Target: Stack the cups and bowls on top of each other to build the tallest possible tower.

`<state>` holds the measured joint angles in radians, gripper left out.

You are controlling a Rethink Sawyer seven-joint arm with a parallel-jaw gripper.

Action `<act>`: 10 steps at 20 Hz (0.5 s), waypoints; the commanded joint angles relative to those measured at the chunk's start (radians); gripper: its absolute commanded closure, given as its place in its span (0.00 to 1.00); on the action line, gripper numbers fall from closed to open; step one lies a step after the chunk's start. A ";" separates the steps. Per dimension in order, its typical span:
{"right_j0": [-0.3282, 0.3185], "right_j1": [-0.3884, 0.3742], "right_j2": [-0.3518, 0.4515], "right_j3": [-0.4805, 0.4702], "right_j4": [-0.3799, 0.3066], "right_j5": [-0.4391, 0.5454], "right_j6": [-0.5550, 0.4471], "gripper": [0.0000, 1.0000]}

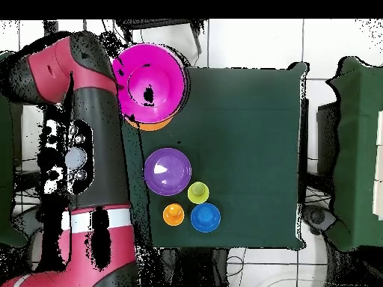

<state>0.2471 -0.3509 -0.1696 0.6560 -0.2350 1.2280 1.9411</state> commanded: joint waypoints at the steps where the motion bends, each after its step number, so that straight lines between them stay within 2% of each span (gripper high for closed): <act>1: 0.019 -0.016 0.065 0.142 0.012 0.116 -0.051 1.00; 10: 0.022 -0.022 0.065 0.156 0.010 0.153 -0.067 1.00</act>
<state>0.2549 -0.3624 -0.1696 0.6750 -0.2341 1.2570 1.9411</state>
